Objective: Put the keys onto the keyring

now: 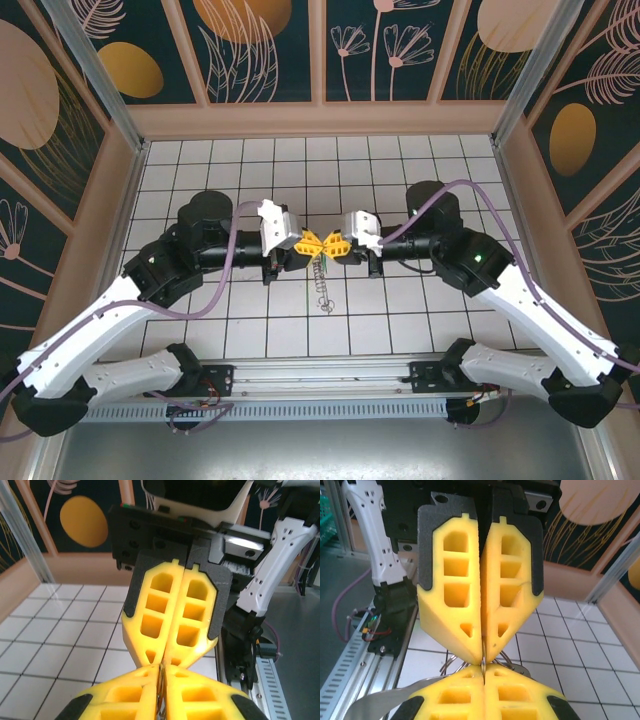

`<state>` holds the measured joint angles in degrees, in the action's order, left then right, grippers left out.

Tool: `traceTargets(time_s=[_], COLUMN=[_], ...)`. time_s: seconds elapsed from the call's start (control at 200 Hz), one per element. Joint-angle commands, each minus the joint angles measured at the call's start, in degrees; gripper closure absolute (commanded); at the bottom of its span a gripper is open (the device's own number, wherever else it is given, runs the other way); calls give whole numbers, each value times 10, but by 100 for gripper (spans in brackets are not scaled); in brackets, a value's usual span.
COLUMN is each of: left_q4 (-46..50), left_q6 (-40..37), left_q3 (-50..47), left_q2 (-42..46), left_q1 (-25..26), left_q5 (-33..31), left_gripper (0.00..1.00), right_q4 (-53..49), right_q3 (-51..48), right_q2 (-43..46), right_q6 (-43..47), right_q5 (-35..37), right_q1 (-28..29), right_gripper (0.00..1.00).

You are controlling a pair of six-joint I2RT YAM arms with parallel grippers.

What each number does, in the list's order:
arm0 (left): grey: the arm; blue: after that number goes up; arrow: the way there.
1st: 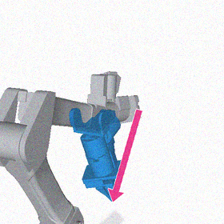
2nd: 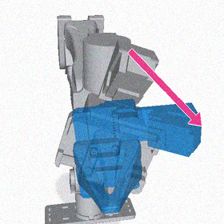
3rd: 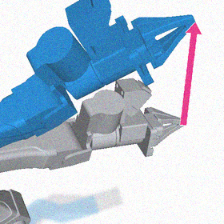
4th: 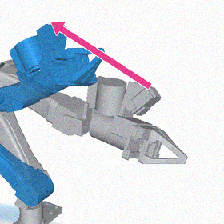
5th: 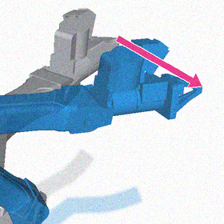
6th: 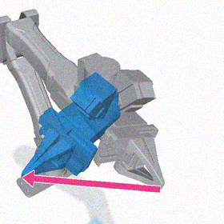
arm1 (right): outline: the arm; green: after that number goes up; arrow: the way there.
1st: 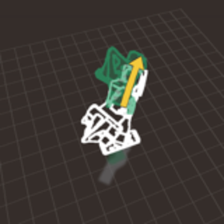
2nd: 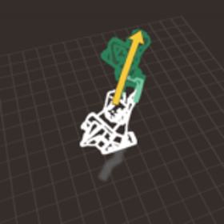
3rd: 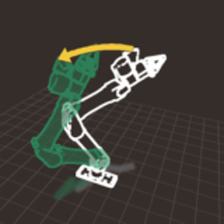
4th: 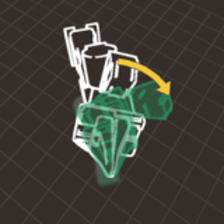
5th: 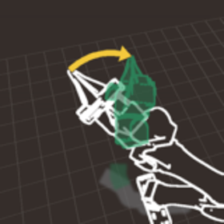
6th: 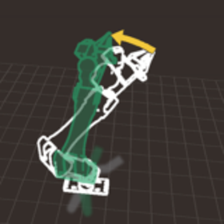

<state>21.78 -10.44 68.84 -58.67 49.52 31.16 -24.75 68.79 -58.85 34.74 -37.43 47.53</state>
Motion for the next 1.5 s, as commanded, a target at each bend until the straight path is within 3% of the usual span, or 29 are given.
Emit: traceTargets(time_s=[0.0,0.16,0.245,0.33,0.53,0.646,0.776,0.981,1.261,1.496], left_q4=[18,32,31,18,-121,-223,-259,-296,-430,-486], left_q6=[-15,-19,-19,-14,45,93,98,102,152,175], left_q3=[25,36,34,23,-45,-85,-105,-119,-174,-194], left_q2=[-24,-38,-37,-29,28,46,48,52,65,68], left_q1=[11,11,10,11,11,10,11,11,11,10], left_q5=[25,12,9,14,43,78,82,86,102,103], left_gripper=[87,87,100,100,100,100,100,100,100,100], right_q4=[-21,-27,-26,-26,17,69,102,102,159,210], right_q3=[30,33,33,34,2,-32,-46,-43,-66,-82], right_q2=[-24,-28,-28,-26,1,24,24,1,24,43], right_q6=[34,40,39,38,12,-16,-27,-19,-48,-67], right_q5=[47,49,48,47,9,-24,-50,-58,-55,-56], right_q1=[15,17,17,17,17,17,17,17,14,1], right_gripper=[100,100,100,100,100,86,82,88,89,100])
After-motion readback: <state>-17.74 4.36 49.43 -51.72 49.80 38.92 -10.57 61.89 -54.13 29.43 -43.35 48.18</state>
